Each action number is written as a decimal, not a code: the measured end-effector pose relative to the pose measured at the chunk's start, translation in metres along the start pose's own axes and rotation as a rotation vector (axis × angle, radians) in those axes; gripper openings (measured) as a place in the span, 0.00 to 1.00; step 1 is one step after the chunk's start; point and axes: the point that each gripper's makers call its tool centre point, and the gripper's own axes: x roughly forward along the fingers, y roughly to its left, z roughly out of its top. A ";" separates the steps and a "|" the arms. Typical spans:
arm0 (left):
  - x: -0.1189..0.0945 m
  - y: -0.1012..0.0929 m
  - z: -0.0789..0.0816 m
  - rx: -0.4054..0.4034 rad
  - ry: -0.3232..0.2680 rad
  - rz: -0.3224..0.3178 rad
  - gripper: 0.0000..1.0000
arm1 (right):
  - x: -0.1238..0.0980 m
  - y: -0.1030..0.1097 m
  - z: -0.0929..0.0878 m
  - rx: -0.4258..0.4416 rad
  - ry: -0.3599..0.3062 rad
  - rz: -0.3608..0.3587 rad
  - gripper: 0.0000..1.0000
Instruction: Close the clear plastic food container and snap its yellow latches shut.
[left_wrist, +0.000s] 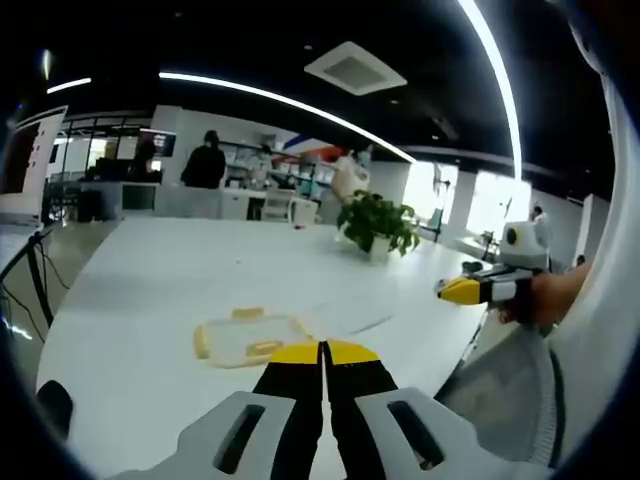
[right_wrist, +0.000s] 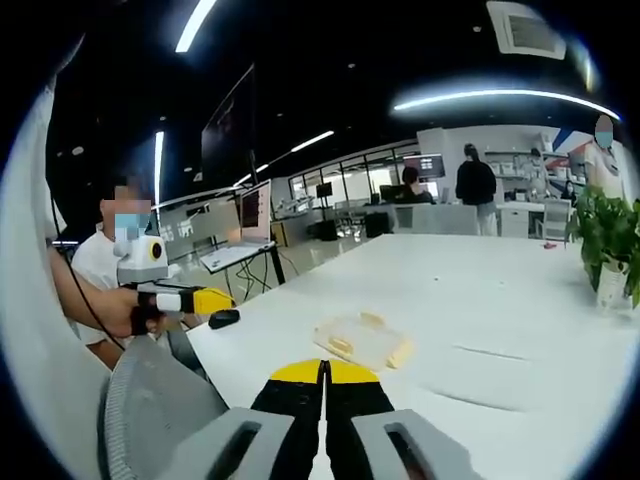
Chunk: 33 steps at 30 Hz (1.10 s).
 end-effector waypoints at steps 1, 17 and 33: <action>-0.001 0.001 0.001 -0.001 0.000 0.002 0.00 | 0.000 0.000 0.000 0.005 0.001 0.003 0.00; -0.002 0.006 0.013 0.011 -0.009 0.007 0.00 | 0.005 0.002 0.008 -0.017 -0.001 0.021 0.00; 0.001 0.031 0.033 0.036 -0.022 0.028 0.05 | 0.021 -0.014 0.031 -0.047 -0.023 0.022 0.01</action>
